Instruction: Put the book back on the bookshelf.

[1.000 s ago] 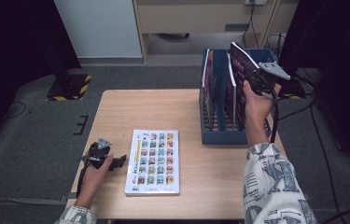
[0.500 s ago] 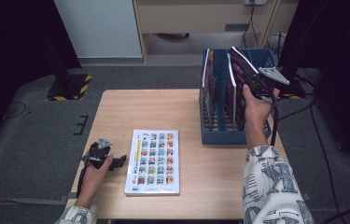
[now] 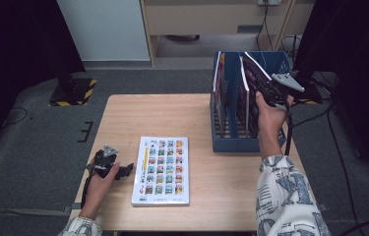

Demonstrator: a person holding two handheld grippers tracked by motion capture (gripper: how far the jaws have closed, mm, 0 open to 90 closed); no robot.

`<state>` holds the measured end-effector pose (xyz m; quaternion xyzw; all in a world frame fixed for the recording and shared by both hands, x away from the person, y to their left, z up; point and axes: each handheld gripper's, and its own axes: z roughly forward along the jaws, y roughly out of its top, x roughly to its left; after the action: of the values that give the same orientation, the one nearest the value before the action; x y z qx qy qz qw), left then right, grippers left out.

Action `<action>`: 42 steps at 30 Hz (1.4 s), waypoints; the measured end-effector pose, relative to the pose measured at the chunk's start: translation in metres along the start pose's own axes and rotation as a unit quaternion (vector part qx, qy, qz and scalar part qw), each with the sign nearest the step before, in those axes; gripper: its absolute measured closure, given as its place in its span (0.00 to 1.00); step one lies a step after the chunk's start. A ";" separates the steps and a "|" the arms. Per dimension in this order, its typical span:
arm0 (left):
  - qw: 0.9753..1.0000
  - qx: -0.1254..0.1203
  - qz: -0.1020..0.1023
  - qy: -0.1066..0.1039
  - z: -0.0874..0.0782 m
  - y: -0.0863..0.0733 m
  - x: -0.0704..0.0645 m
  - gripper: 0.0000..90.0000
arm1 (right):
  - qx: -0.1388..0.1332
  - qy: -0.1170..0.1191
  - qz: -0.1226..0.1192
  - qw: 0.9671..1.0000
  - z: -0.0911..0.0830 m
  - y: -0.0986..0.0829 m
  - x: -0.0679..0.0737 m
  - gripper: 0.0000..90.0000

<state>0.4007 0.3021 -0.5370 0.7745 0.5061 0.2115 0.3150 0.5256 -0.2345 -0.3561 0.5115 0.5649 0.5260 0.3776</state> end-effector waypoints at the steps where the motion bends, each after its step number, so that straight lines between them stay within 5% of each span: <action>1: 1.000 0.000 0.000 0.000 0.000 0.000 0.000 0.01 | 0.000 0.000 0.000 1.000 0.000 0.000 0.000 0.92; 28: 1.000 0.000 0.000 0.000 0.000 0.000 0.000 0.01 | 0.009 0.006 0.003 1.000 0.011 -0.026 -0.007 0.91; 42: 1.000 0.000 0.000 0.000 0.000 0.000 0.000 0.01 | 0.029 0.027 -0.010 0.999 0.009 -0.022 -0.006 0.90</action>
<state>0.4009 0.3017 -0.5370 0.7746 0.5060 0.2114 0.3151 0.5311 -0.2370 -0.3802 0.5016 0.5953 0.5194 0.3525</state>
